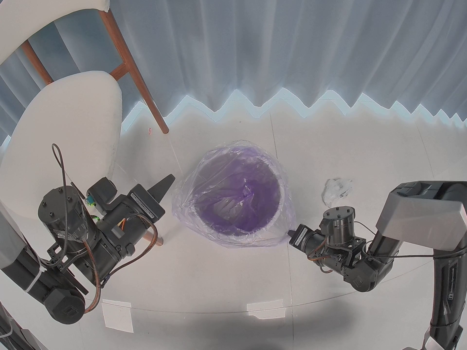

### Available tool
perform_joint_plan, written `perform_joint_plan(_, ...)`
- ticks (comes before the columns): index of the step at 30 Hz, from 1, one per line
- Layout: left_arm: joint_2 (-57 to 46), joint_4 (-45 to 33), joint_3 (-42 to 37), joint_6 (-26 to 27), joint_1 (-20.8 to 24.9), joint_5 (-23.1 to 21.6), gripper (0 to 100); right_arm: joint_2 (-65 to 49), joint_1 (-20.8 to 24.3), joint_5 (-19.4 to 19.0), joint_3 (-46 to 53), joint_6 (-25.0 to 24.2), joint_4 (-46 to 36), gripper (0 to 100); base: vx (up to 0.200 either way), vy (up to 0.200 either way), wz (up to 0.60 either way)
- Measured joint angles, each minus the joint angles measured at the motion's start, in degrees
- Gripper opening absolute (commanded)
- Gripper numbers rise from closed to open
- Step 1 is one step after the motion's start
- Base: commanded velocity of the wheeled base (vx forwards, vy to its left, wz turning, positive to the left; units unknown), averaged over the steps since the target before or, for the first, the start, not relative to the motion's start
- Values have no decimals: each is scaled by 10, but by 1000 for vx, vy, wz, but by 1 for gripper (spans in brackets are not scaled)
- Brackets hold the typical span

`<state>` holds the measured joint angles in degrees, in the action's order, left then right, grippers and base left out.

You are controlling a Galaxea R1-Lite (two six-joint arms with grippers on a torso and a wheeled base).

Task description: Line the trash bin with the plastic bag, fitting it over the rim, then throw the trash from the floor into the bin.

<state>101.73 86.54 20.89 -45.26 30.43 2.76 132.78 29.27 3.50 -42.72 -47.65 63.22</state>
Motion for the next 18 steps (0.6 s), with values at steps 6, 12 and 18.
perform_joint_plan(6, -1, 1, -4, 1, 0, -2, 0, 50, -4, 0, -25, 38, 17, 0, 0, 0, 0)
perform_joint_plan(12, -2, 1, -15, 5, 0, -3, 0, 79, -15, 7, -57, 44, 15, 100, 0, 0, 0)
perform_joint_plan(18, -4, 1, -22, 6, 0, -3, 0, 82, -20, 8, -56, 36, 19, 100, 0, 0, 0)
